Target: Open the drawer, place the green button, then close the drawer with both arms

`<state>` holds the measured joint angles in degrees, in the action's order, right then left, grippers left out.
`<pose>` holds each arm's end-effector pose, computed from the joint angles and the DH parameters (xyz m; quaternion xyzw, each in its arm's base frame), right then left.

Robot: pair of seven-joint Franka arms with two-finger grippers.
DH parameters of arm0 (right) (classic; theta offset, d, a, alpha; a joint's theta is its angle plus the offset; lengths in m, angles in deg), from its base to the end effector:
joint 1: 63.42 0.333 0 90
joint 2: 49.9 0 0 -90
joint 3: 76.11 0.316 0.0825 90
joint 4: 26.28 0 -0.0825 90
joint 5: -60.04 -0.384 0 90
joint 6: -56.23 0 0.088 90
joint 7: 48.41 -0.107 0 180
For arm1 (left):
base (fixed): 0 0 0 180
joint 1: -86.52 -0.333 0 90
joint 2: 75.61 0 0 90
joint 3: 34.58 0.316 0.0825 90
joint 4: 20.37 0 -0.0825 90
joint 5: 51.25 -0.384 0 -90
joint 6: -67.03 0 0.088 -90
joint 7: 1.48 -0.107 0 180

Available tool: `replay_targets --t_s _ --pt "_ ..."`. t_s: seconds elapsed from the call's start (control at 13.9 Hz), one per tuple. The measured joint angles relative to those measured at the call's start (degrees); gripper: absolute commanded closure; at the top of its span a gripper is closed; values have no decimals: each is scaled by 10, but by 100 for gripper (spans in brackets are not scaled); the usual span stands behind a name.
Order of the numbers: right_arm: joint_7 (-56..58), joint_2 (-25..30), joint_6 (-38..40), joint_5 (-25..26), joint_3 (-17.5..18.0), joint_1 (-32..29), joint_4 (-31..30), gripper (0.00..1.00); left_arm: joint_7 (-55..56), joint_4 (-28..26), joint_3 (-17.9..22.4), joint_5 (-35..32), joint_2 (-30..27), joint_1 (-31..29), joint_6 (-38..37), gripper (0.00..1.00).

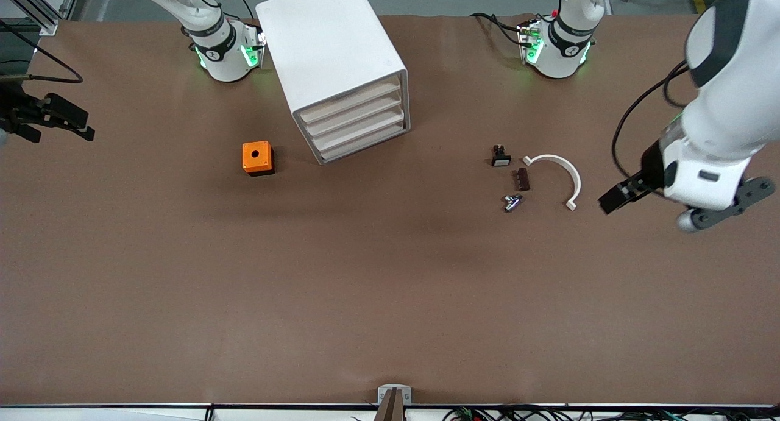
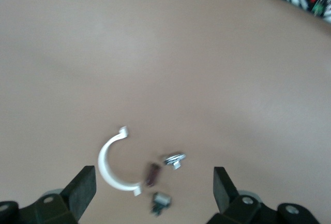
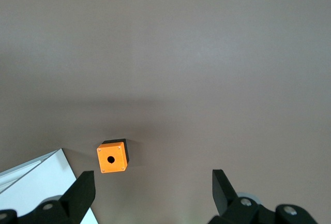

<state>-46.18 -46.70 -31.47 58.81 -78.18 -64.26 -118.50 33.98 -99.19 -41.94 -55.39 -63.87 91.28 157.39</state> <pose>0.5322 -0.0253 0.6332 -0.9998 0.0056 0.0110 0.0122 0.6067 -0.1137 0.5980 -0.9789 -0.2033 -0.0084 0.0215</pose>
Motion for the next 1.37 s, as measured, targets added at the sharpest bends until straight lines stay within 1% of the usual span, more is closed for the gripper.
replay_targets --t_s 0.22,0.36,0.5,0.65,0.86,1.08,1.37 --pt "-36 1 0 0 2 0 1 0 -88 -1 0 0 -38 -29 -67 0" --pt "-38 2 0 0 3 0 2 0 -126 -4 0 0 -55 -41 -85 0" --pt "-37 3 0 0 4 0 2 0 -172 -9 0 3 -67 -55 -87 0" --pt "-9 4 0 2 3 0 4 0 -199 -17 0 4 -72 -65 -88 0" --pt "36 4 0 3 -1 -8 5 0 -216 -42 0 4 -93 -66 -88 0" --pt "26 4 0 3 0 -11 5 0 -219 -85 2 4 -139 -67 -88 0" --pt "22 4 0 3 2 -11 5 0 -232 -108 4 24 -166 -69 -86 0"
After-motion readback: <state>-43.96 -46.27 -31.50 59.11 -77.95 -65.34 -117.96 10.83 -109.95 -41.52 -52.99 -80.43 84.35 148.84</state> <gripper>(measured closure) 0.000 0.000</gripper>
